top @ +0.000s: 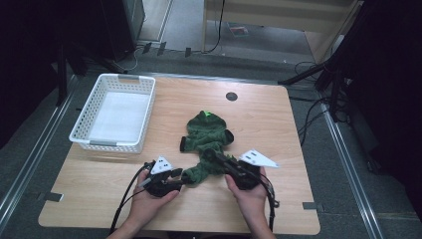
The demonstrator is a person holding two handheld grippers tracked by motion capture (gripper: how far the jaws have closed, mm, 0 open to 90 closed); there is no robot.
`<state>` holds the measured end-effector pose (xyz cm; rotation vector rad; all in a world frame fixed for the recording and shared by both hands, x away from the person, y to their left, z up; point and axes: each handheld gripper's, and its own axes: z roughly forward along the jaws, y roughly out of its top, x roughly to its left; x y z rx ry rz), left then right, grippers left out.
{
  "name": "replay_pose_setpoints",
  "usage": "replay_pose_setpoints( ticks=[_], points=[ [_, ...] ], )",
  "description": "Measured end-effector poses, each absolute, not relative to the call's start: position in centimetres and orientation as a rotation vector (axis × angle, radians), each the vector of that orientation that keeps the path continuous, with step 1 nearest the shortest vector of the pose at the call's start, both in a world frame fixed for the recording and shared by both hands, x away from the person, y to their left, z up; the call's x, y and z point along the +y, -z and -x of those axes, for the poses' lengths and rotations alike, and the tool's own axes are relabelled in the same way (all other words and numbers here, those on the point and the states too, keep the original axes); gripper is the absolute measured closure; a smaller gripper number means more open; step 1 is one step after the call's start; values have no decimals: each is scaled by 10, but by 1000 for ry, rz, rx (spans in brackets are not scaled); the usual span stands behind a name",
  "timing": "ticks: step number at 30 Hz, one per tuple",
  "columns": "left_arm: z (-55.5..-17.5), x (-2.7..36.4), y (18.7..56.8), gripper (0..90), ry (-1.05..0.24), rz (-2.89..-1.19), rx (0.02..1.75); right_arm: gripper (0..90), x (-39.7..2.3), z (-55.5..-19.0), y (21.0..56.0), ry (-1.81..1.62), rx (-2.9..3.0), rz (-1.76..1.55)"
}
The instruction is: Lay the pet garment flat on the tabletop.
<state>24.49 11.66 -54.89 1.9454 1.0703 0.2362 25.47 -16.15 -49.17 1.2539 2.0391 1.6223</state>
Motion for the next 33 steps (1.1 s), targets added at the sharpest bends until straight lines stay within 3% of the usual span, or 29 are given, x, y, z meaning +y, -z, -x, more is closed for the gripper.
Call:
replay_pose_setpoints(
  ticks=[3,5,8,11,15,18,19,20,24,28,33],
  points=[
    [-247,115,550,613,-263,-1969,1093,837,-195,-242,502,-1568,1912,-1430],
    [-248,115,550,627,-272,-1985,1106,749,-216,-237,514,-1475,1825,-1635],
    [-249,116,550,643,-270,-1982,1115,696,-241,-230,528,-1382,1735,-1809],
    [-249,119,547,633,-261,-1944,1106,631,-247,-226,514,-1368,1679,-1695],
    [-253,117,547,569,-255,-1937,1113,547,-223,-236,492,-1395,1789,-1364],
    [-257,113,550,595,-258,-1972,1128,498,-201,-262,503,-1330,1976,-1250],
    [-257,112,550,615,-253,-1975,1128,503,-195,-273,513,-1311,2014,-1276],
    [-256,112,550,689,-240,-1984,1117,534,-193,-279,519,-1318,2030,-1292],
    [-256,113,550,865,-266,-2020,1091,755,-186,-294,540,-1240,2129,-1421],
    [-259,123,549,887,-299,-2021,1117,827,-191,-287,541,-1202,2141,-1500],
    [-264,138,549,888,-285,-1995,1155,836,-195,-265,539,-1183,2174,-1553]
  ],
)
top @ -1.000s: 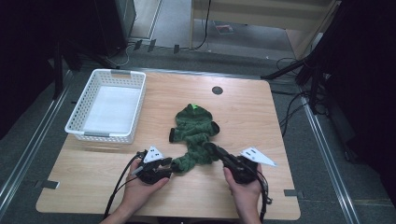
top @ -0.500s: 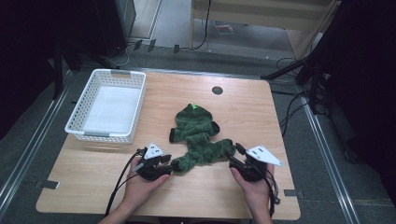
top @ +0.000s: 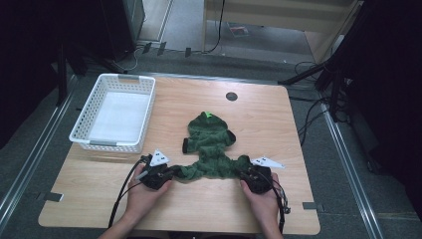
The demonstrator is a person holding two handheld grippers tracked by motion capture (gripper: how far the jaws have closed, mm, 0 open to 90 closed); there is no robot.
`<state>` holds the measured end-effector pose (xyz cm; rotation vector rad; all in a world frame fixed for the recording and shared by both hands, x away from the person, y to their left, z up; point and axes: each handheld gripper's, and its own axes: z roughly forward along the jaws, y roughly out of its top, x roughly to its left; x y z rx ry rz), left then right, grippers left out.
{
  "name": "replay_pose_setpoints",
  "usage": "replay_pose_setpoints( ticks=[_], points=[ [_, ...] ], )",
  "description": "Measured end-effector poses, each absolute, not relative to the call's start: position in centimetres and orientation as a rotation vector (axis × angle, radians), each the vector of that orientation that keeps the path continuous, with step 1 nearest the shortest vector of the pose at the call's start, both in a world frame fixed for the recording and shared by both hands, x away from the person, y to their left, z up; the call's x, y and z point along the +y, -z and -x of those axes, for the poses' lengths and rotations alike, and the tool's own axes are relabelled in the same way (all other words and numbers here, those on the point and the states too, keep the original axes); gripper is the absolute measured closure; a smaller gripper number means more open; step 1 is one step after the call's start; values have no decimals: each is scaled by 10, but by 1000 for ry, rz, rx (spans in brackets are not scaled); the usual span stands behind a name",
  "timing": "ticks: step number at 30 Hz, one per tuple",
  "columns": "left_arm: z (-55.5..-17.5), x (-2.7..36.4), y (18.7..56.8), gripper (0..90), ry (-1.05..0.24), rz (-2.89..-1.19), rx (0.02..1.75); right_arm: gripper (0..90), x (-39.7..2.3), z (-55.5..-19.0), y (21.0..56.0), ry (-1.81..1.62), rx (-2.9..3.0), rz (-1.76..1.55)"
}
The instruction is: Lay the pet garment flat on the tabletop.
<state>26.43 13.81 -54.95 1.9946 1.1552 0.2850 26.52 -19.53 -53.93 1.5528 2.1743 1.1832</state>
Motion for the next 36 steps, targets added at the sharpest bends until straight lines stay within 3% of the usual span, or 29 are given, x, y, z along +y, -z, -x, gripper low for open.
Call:
replay_pose_setpoints(
  ticks=[3,6,10,19,20,24,26,36],
  points=[
    [-265,141,549,865,-237,-1973,1138,785,-192,-256,536,-1200,2205,-1537],
    [-264,145,544,738,-202,-1926,1121,661,-186,-249,522,-1242,2183,-1421],
    [-275,147,529,645,-179,-1831,1121,628,-173,-254,501,-1266,2140,-1272],
    [-353,105,509,606,-243,-1767,1178,502,-132,-304,528,-1030,2250,-1309],
    [-365,97,512,613,-256,-1790,1187,514,-130,-307,531,-1001,2244,-1314],
    [-386,76,522,725,-264,-1860,1179,740,-129,-308,537,-1039,2215,-1288],
    [-390,70,527,746,-274,-1908,1171,786,-131,-307,537,-1059,2214,-1269],
    [-395,63,542,816,-383,-1965,1268,815,-169,-282,536,-1057,2228,-1317]
  ],
)
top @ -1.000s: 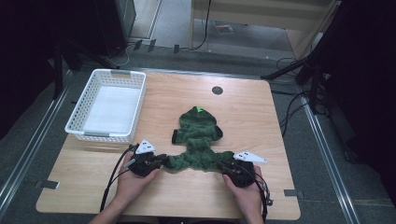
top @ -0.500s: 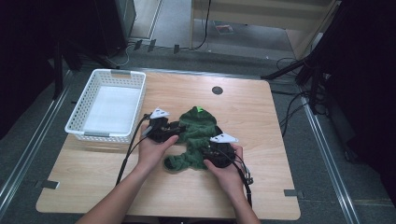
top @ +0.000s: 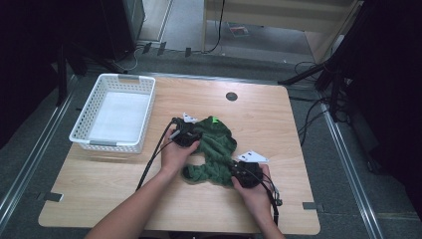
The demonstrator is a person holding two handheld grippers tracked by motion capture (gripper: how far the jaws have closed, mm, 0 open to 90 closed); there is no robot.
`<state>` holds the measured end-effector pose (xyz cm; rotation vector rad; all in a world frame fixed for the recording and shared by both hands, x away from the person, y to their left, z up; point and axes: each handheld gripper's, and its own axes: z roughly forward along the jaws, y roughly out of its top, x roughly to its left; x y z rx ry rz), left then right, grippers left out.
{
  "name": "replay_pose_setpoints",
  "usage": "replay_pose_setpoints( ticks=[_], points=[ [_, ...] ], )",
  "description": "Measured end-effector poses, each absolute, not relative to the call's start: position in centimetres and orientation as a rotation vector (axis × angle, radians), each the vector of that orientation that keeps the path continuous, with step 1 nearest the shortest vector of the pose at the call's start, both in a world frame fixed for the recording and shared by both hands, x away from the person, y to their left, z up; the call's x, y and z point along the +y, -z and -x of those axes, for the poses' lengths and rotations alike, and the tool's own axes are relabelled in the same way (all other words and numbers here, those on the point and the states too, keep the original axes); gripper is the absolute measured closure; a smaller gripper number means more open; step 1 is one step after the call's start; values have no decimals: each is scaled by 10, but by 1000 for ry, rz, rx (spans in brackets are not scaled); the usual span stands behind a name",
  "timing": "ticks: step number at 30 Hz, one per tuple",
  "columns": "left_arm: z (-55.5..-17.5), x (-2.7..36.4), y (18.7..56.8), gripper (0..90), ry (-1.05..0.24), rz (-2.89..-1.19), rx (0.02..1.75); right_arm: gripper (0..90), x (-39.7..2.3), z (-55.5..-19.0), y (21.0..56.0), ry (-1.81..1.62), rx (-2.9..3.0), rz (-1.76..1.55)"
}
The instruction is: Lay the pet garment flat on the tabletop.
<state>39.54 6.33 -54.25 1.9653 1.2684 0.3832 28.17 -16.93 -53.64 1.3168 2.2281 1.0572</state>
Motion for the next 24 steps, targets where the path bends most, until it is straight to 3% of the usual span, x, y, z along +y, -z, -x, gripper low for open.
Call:
replay_pose_setpoints(
  ticks=[1,3,5,7,10,13,14,17,19,24],
  points=[
    [-396,63,542,815,-375,-1956,1278,796,-173,-279,537,-1066,2241,-1337],
    [-396,65,541,775,-339,-1928,1274,646,-175,-276,536,-1082,2277,-1327],
    [-391,68,534,646,-352,-1894,1215,529,-177,-272,521,-1167,2299,-1267],
    [-384,71,528,605,-358,-1853,1164,509,-180,-274,503,-1261,2247,-1229],
    [-383,67,528,620,-297,-1906,1145,520,-183,-296,480,-1276,2104,-1243],
    [-384,60,536,638,-270,-1959,1117,484,-178,-341,489,-1237,2107,-1355],
    [-384,59,538,639,-267,-1967,1110,502,-175,-353,496,-1217,2123,-1406],
    [-386,59,541,631,-264,-1979,1134,760,-169,-361,508,-1233,2164,-1446],
    [-387,59,544,629,-267,-1973,1150,884,-169,-352,509,-1214,2191,-1408],
    [-388,57,544,639,-288,-1972,1174,900,-188,-341,523,-1087,2130,-1532]
  ],
)
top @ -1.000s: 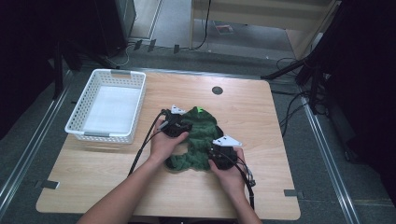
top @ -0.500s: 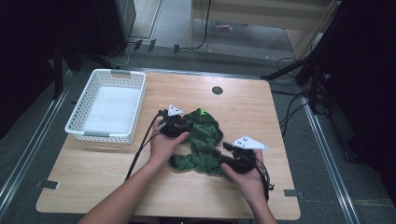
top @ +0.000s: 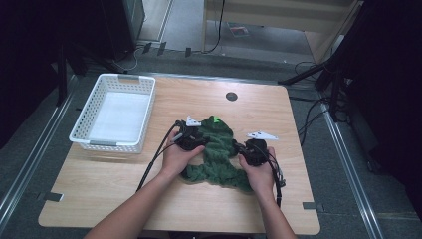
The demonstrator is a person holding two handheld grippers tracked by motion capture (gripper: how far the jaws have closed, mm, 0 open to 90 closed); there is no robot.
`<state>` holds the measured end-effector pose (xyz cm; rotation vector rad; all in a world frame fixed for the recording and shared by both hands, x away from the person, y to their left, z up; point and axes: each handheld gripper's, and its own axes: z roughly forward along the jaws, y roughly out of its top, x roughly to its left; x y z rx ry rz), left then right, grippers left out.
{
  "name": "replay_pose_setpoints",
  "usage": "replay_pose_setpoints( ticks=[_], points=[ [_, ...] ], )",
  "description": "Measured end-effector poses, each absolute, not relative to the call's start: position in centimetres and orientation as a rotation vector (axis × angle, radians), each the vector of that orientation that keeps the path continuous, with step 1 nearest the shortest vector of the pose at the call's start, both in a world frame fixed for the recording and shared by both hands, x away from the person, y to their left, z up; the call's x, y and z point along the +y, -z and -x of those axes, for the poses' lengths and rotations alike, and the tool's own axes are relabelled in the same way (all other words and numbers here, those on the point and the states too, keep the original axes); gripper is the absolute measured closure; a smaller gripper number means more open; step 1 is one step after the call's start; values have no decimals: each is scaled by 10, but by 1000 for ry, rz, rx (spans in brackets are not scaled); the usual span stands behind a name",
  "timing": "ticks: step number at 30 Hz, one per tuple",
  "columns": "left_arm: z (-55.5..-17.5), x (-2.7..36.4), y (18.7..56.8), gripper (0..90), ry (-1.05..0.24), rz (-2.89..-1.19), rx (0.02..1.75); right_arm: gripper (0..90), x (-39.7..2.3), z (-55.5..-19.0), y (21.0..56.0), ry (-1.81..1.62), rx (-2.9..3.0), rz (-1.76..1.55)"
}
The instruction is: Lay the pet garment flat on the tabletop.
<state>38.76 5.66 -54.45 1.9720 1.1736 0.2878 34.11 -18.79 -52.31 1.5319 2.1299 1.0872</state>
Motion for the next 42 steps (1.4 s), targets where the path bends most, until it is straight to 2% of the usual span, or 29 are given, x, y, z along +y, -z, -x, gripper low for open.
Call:
replay_pose_setpoints(
  ticks=[4,6,7,9,15,17,19,25,29,32,42],
  points=[
    [-388,55,544,620,-290,-1973,1166,900,-197,-344,531,-1062,2115,-1581],
    [-386,57,542,562,-278,-1948,1137,893,-193,-345,531,-1035,2121,-1552],
    [-384,59,539,535,-291,-1940,1117,848,-191,-345,530,-1043,2129,-1535],
    [-378,67,532,467,-317,-1883,1096,696,-190,-341,526,-1094,2097,-1488],
    [-341,103,494,349,-316,-1737,1005,378,-203,-318,501,-1223,1992,-1349],
    [-324,114,487,255,-342,-1728,1001,257,-210,-309,497,-1237,1984,-1350],
    [-308,127,484,182,-350,-1728,998,189,-217,-301,496,-1240,1983,-1372],
    [-263,171,490,99,-376,-1709,1024,100,-243,-274,504,-1246,1982,-1395],
    [-240,203,504,49,-398,-1703,1060,9,-261,-259,512,-1231,1978,-1413],
    [-228,229,512,0,-392,-1663,1099,0,-274,-251,521,-1217,1969,-1426],
    [-198,301,531,0,-497,-1619,1257,0,-314,-230,537,-1155,1883,-1506]
  ],
)
